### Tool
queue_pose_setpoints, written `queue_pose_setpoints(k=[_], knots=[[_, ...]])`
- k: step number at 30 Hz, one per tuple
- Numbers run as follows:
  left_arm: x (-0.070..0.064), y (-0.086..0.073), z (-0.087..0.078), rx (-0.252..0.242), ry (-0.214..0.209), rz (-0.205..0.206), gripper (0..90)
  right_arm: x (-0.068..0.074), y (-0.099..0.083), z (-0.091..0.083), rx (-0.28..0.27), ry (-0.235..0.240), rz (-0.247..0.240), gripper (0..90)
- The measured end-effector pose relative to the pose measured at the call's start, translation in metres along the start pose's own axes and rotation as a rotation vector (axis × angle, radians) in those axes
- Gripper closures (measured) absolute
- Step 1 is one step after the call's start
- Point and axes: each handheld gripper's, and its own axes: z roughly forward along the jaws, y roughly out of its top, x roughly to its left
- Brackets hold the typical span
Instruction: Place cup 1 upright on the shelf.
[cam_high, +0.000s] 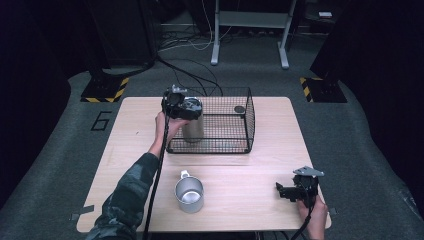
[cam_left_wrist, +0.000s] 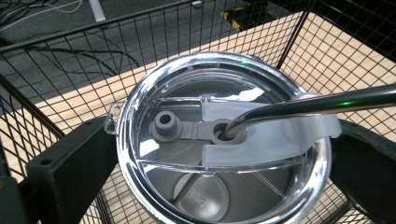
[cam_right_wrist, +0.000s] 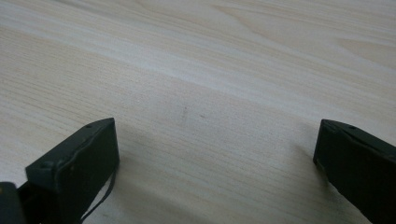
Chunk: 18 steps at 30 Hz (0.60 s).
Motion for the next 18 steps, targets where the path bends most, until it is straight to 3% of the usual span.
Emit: queue_pose_setpoints(k=[8,18], knots=[[-0.002,0.007,-0.013,-0.055,-0.006,0.011,0.0,0.000,0.000,0.000,0.000,0.000,0.000,0.0],[-0.005,0.010,-0.033,-0.077,-0.026,0.039,0.0,0.000,0.000,0.000,0.000,0.000,-0.001,0.0]])
